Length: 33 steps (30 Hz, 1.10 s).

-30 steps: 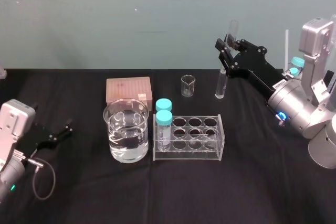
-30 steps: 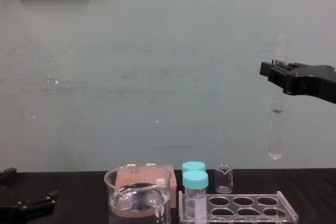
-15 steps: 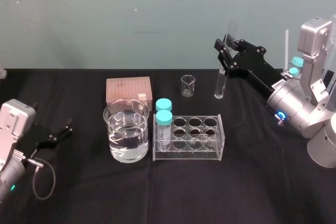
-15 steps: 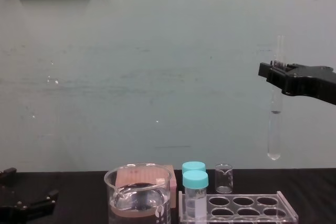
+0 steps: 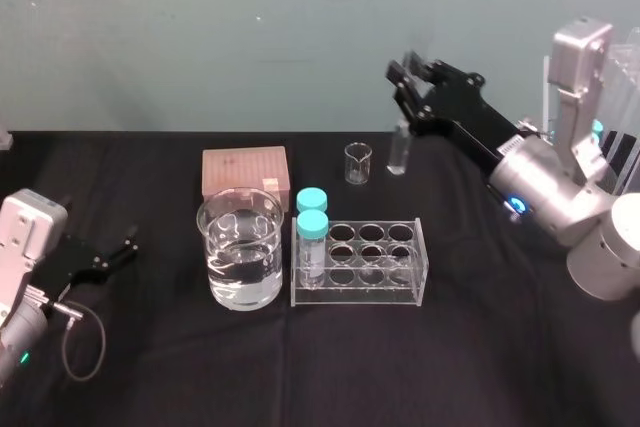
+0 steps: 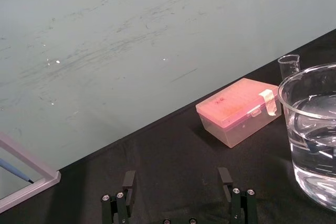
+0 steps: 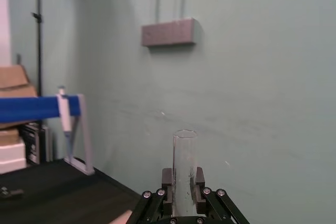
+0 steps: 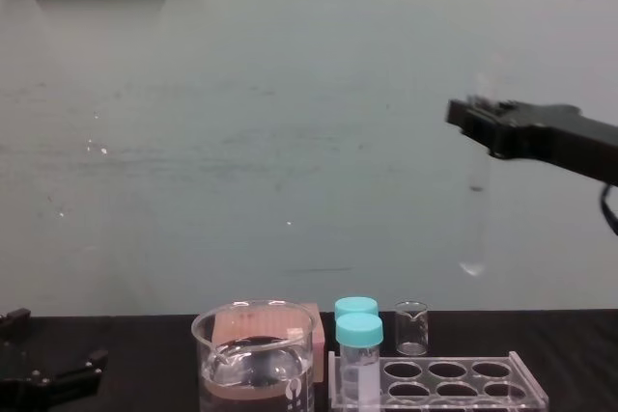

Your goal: Hold the test tube with one hand and immerse one end into the beaker, then return it to the test tube rack.

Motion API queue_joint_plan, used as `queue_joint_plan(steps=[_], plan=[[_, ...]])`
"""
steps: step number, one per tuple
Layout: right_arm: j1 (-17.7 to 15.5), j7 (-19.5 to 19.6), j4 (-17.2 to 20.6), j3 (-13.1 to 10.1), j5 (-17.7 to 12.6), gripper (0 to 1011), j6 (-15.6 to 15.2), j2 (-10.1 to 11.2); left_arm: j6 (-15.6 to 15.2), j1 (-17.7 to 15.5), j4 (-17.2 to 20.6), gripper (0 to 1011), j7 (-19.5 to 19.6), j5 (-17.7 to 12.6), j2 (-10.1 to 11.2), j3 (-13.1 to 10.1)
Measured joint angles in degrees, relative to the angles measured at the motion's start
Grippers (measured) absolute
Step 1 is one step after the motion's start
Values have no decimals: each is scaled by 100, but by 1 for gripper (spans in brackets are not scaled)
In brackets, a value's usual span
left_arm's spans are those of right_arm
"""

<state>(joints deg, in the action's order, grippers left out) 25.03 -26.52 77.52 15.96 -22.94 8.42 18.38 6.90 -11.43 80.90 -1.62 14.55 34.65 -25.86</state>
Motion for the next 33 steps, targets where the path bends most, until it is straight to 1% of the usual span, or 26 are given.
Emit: queue_joint_plan(steps=[4, 11, 14, 17, 21, 22, 26, 27, 32, 33], plan=[[198, -203, -117, 133, -32, 231, 136, -95, 0, 0, 0, 1000, 0, 0, 0, 0], [589, -668, -441, 483, -234, 231, 359, -394, 0, 0, 0, 1000, 0, 0, 0, 0], [684, -827, -550, 602, -323, 230, 401, -490, 0, 0, 0, 1000, 0, 0, 0, 0], [820, -1080, -697, 778, -478, 231, 437, -629, 0, 0, 0, 1000, 0, 0, 0, 0], [910, -1301, -819, 925, -622, 231, 446, -733, 0, 0, 0, 1000, 0, 0, 0, 0], [910, -1301, -819, 925, -622, 231, 446, -733, 0, 0, 0, 1000, 0, 0, 0, 0], [985, -1498, -978, 1093, -768, 231, 434, -809, 0, 0, 0, 1000, 0, 0, 0, 0], [985, -1498, -978, 1093, -768, 230, 434, -809, 0, 0, 0, 1000, 0, 0, 0, 0], [1036, -1555, -1231, 1260, -815, 230, 378, -821, 0, 0, 0, 1000, 0, 0, 0, 0], [1036, -1555, -1231, 1260, -815, 231, 378, -821, 0, 0, 0, 1000, 0, 0, 0, 0]])
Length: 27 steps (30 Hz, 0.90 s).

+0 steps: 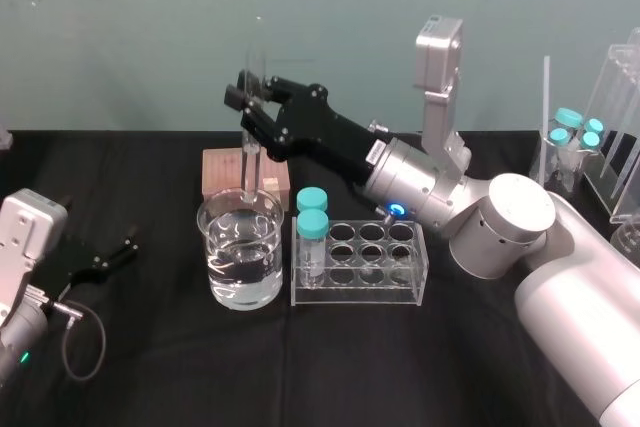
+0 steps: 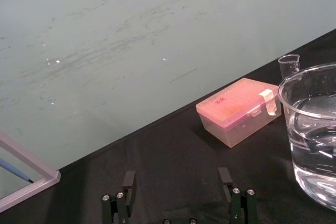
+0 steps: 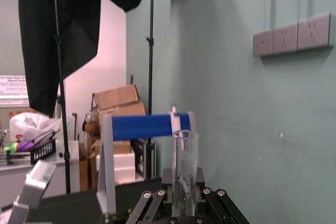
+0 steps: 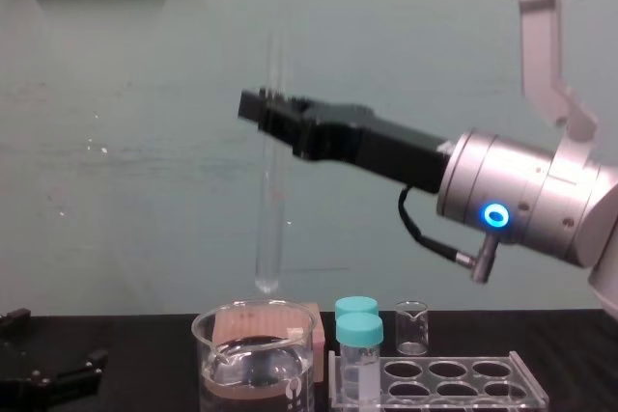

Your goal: Hold the test tube with one hand and immerse one end into the beaker, then return it to the test tube rack.

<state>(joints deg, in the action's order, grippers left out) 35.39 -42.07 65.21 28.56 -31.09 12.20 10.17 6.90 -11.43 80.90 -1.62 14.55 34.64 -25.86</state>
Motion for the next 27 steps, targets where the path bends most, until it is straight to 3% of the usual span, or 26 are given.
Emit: queue_joint_plan(steps=[13, 27], plan=[[219, -142, -799, 278, 12, 231, -10, -179, 0, 0, 0, 1000, 0, 0, 0, 0], [422, -256, -1468, 360, 137, 230, 148, -407, 0, 0, 0, 1000, 0, 0, 0, 0]])
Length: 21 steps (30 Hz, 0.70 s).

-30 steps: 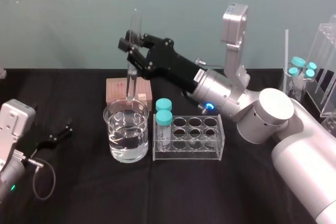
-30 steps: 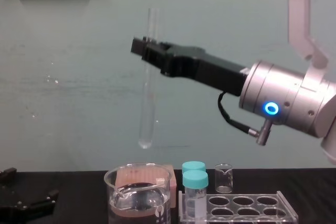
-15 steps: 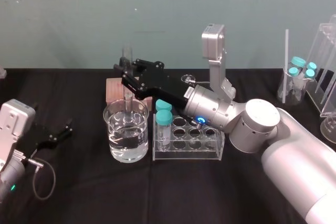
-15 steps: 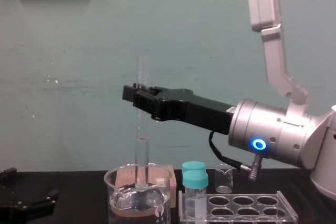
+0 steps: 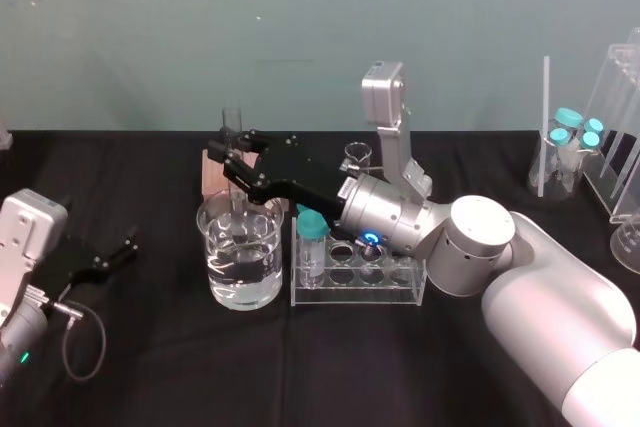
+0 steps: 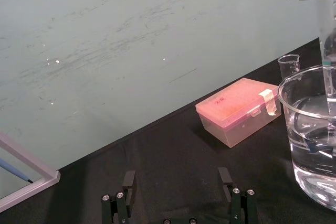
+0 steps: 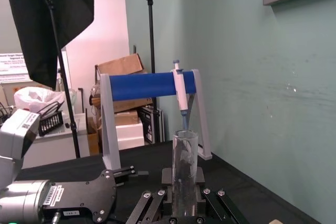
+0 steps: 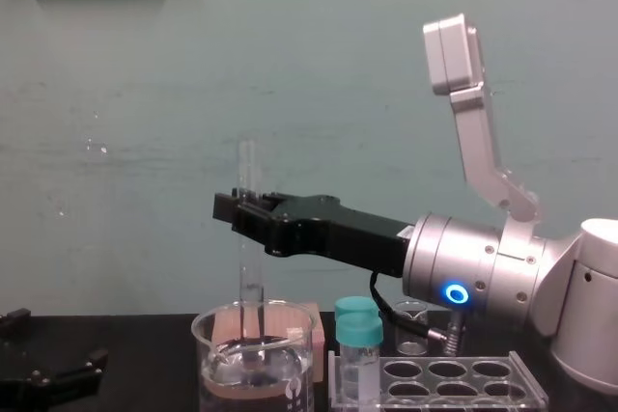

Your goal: Hold the test tube with one hand and immerse one end into the beaker, then return it to the test tube rack.

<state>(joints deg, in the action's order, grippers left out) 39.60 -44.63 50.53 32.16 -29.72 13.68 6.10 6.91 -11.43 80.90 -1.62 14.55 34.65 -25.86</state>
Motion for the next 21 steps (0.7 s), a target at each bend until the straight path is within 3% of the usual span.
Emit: queue_joint_plan(steps=[21], plan=[[22, -7, -142, -57, 77, 231, -50, -67, 0, 0, 0, 1000, 0, 0, 0, 0]])
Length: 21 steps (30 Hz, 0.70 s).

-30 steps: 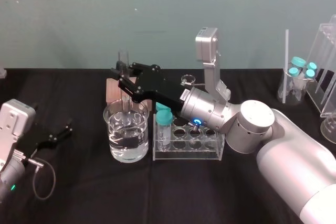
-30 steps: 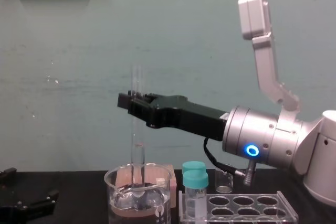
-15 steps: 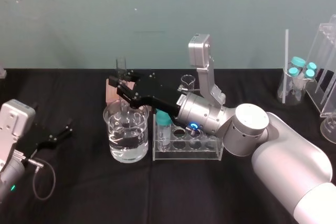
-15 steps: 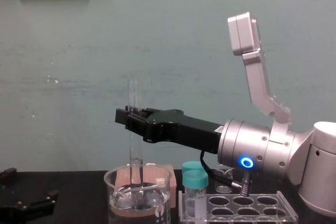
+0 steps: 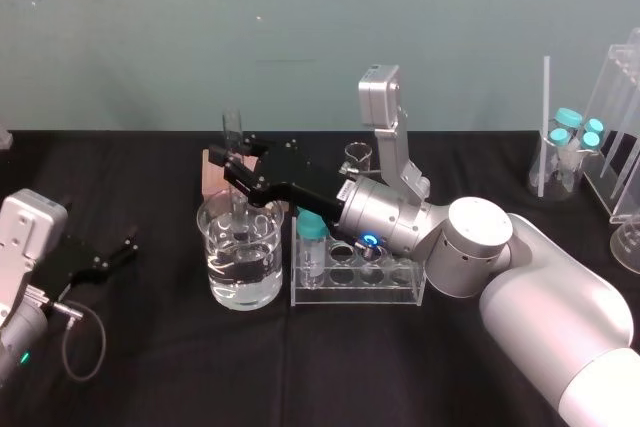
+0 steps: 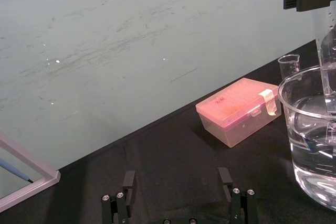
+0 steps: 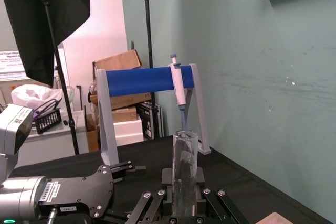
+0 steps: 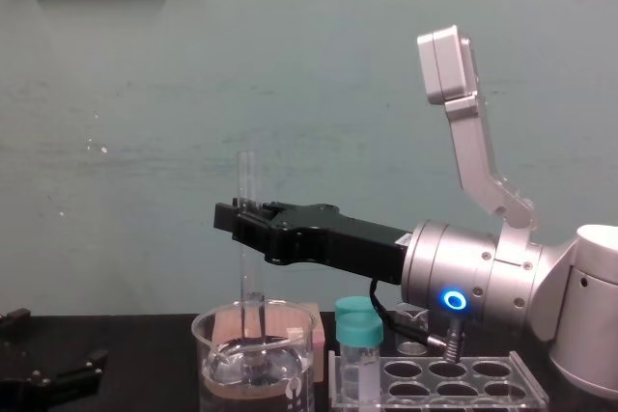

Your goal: Hold the test tube with one hand and immerse one end into the beaker, then return it to the test tube rack.

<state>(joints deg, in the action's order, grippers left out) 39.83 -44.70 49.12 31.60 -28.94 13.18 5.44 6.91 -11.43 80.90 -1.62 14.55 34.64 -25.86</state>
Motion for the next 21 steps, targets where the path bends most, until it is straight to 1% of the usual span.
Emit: queue_joint_plan(steps=[21], plan=[[-52, 2, 117, -39, 10, 230, -23, 46, 0, 0, 0, 1000, 0, 0, 0, 0]])
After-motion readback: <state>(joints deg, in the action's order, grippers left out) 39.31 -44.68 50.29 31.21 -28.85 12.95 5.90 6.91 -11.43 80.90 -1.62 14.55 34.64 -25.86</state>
